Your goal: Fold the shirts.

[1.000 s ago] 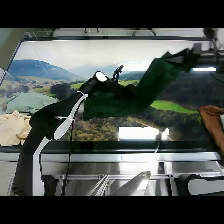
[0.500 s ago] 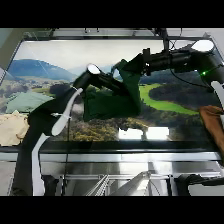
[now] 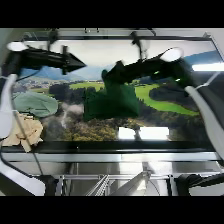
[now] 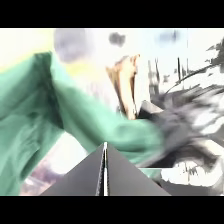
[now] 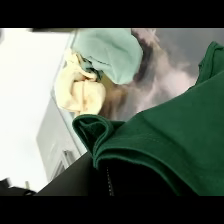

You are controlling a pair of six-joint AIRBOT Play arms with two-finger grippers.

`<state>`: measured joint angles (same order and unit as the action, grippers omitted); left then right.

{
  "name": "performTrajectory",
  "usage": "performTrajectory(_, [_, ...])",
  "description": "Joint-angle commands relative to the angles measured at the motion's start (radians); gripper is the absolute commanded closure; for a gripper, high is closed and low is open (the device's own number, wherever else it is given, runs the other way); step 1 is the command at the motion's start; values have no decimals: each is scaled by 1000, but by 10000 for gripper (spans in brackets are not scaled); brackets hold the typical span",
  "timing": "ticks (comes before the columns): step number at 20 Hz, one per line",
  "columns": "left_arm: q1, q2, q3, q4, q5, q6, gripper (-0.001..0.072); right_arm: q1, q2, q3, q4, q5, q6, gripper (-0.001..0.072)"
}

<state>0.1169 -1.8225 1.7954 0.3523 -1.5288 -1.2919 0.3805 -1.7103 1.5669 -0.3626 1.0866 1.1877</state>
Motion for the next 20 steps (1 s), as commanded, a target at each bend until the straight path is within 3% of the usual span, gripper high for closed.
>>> performTrajectory(1, [161, 142, -146, -9, -8, 66, 697, 167, -129, 1, -19, -167, 10, 678])
performTrajectory(2, [192, 180, -188, -9, -6, 87, 696, 213, -176, 1, -16, -189, 10, 420])
performTrajectory(3, [217, 215, -227, -10, 0, 103, 696, 228, -204, 1, -15, -189, 11, 359])
performTrajectory(4, [235, 241, -256, -14, 8, 114, 697, 223, -215, 1, -16, -181, 10, 485])
performTrajectory(5, [252, 269, -285, -14, 14, 125, 697, 202, -212, 1, -16, -153, 9, 550])
performTrajectory(7, [269, 325, -343, -14, 18, 143, 696, 126, -171, 1, -20, -72, 9, 559])
performTrajectory(8, [275, 347, -366, -14, 19, 151, 697, 76, -137, 1, -35, -34, 10, 651])
performTrajectory(9, [276, 368, -386, -14, 22, 160, 697, 24, -101, 0, -61, -2, 12, 688])
performTrajectory(14, [276, 448, -481, -13, 12, 181, 697, -270, 65, -18, -468, 120, 201, 671])
performTrajectory(15, [276, 457, -496, -14, 10, 181, 695, -307, 71, -38, -503, 125, 200, 496])
performTrajectory(16, [276, 465, -510, -14, 13, 180, 686, -336, 64, -62, -523, 120, 195, 188])
performTrajectory(17, [276, 472, -525, -14, 14, 180, 685, -352, 48, -76, -537, 109, 185, 75])
performTrajectory(18, [276, 475, -533, -14, 14, 180, 597, -365, 16, -77, -546, 101, 169, 75])
performTrajectory(19, [268, 475, -534, -14, 13, 160, 361, -371, -20, -77, -542, 92, 163, 75])
performTrajectory(20, [266, 476, -533, -16, 13, 140, 294, -371, -56, -77, -531, 90, 146, 75])
